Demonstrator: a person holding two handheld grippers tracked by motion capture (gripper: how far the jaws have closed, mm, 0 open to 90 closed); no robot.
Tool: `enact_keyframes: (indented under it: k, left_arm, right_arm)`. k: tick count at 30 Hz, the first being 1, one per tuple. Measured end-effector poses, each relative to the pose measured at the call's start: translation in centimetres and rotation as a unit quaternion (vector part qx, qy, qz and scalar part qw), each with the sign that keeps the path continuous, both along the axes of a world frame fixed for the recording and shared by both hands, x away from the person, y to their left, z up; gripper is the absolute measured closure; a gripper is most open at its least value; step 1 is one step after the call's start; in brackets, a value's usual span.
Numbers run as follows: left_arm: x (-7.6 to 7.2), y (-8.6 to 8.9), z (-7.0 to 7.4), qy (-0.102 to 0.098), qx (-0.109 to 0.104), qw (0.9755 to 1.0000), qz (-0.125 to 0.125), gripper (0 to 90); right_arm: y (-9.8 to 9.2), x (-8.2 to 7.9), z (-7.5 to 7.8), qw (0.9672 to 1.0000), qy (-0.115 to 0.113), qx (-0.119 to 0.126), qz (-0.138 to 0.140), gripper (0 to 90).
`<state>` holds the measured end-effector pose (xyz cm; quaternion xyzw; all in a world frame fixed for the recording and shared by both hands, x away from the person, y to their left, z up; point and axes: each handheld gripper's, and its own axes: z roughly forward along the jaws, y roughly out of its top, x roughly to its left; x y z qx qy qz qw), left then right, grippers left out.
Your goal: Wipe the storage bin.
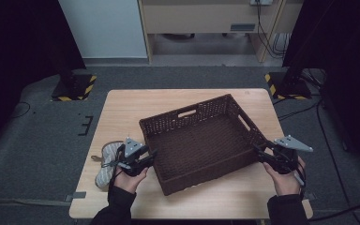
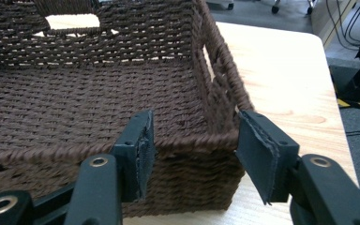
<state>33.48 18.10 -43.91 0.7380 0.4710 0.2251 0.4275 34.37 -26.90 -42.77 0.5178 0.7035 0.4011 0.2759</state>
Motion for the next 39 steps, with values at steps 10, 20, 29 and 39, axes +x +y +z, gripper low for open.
enact_keyframes:
  k: [10, 20, 29, 39]
  left_arm:
    - [0.6, 0.8, 0.5, -0.011, 0.0, 0.9999, 0.004, 50.4]
    - [3.9, 3.1, 0.5, -0.007, -0.022, 0.9992, 0.033, 48.1]
    - [4.1, 2.4, -0.4, 0.002, -0.029, 0.9995, 0.016, 50.8]
    - [2.6, 1.6, -0.2, 0.005, -0.02, 0.9996, 0.02, 51.9]
  right_arm:
    - [-0.4, 0.6, -0.5, 0.9998, 0.006, 0.016, -0.01, 41.7]
    - [-0.4, 1.1, -0.5, 0.9997, 0.003, 0.017, -0.014, 44.0]
    - [0.0, 1.2, -0.3, 0.9998, -0.004, 0.007, -0.019, 45.5]
    - [1.7, 1.1, 0.1, 0.9999, -0.011, 0.009, -0.005, 39.6]
